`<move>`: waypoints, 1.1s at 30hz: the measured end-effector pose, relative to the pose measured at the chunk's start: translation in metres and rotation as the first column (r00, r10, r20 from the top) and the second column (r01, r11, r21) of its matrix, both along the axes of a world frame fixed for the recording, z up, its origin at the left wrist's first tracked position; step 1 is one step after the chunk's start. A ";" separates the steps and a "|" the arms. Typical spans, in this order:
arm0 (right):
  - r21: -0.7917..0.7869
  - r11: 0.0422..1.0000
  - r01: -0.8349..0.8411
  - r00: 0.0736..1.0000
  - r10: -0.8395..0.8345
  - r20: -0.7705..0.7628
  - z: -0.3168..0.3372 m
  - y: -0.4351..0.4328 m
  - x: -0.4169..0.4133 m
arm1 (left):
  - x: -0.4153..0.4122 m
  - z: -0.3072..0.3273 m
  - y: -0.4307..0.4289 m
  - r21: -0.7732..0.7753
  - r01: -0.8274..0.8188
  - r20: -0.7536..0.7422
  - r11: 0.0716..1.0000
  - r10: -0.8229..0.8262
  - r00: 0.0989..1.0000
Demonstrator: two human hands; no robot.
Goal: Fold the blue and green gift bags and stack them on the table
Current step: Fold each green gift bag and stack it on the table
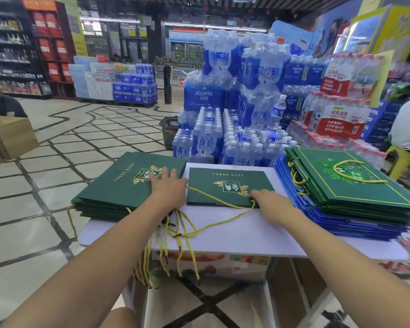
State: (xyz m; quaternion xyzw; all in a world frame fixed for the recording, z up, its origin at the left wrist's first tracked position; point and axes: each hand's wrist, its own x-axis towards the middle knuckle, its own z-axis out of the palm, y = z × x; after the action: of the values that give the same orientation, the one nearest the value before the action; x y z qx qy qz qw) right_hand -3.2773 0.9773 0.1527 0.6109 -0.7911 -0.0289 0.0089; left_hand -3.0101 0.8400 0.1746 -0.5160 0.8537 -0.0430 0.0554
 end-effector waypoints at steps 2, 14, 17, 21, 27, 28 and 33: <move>-0.042 0.999 -0.018 1.000 0.017 -0.025 0.001 0.000 0.003 | -0.003 0.003 0.002 -0.113 0.193 -0.038 0.975 -0.199 0.979; -0.241 0.914 -0.325 0.929 0.356 0.100 -0.007 0.031 0.016 | -0.026 -0.027 0.026 0.026 0.367 -0.417 0.930 -0.323 0.849; -0.260 0.946 -0.196 0.955 0.244 0.167 -0.001 0.038 0.014 | -0.031 -0.039 0.025 0.093 0.342 -0.365 0.935 -0.287 0.886; -0.358 0.919 0.162 0.707 0.145 0.692 0.005 0.034 0.012 | -0.042 -0.046 0.028 0.064 0.399 -0.374 0.915 -0.348 0.860; -0.337 0.923 0.188 0.519 0.198 0.832 0.061 0.012 0.024 | -0.044 -0.062 0.029 -0.036 0.443 -0.504 0.896 -0.399 0.766; -0.328 0.930 0.164 0.529 0.197 0.825 0.071 0.010 0.027 | -0.044 -0.063 0.030 -0.036 0.437 -0.511 0.899 -0.393 0.765; -0.304 0.952 -0.012 0.566 0.257 0.783 0.116 -0.005 0.044 | -0.044 -0.064 0.036 -0.049 0.402 -0.529 0.914 -0.366 0.766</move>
State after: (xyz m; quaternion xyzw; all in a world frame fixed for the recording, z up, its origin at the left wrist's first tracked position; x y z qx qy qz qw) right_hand -3.2334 0.9726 0.2687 0.6074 -0.6530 0.3616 -0.2717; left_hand -3.0540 0.8762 0.1103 -0.3199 0.9238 0.1185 -0.1738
